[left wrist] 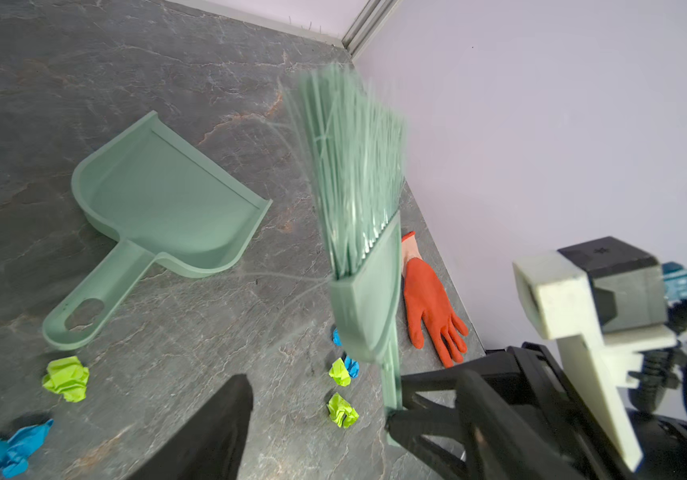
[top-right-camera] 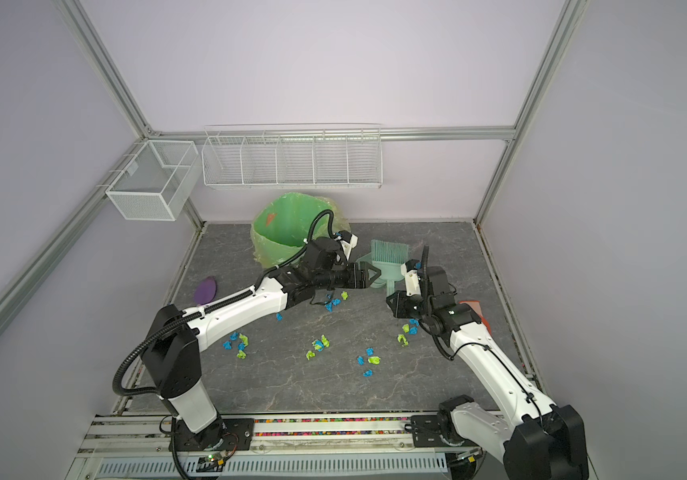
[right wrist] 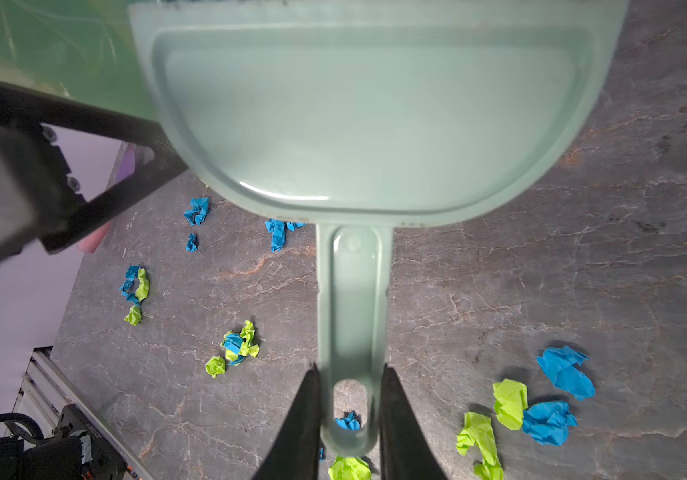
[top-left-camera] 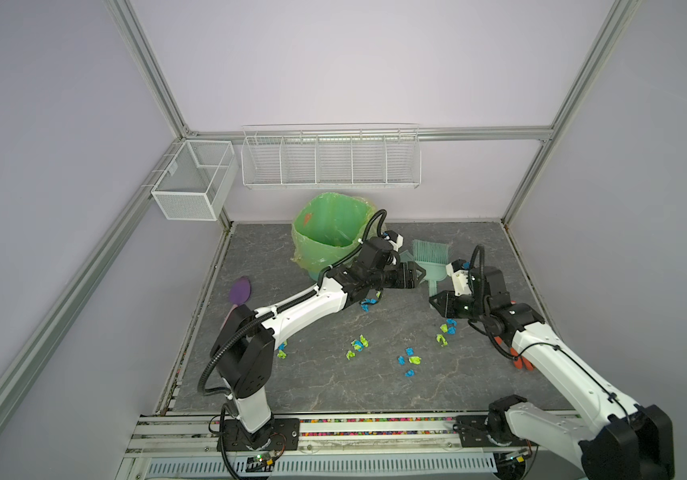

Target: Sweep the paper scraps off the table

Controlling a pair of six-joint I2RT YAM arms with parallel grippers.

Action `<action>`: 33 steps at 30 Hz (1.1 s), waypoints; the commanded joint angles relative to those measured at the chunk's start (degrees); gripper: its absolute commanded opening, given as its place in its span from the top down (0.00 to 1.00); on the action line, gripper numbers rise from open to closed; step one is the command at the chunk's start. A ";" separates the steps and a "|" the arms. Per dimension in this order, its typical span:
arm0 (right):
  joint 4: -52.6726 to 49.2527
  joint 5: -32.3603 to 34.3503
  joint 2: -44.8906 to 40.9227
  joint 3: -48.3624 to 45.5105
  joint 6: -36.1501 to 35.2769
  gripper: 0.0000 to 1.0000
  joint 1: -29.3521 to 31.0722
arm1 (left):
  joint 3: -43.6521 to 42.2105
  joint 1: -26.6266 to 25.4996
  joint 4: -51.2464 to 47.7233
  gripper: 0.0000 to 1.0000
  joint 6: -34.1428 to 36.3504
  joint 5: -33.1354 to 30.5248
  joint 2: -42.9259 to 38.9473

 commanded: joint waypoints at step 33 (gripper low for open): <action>4.83 -2.09 0.34 -0.96 2.17 0.78 3.38 | 3.30 0.23 3.48 1.00 -3.10 1.97 4.33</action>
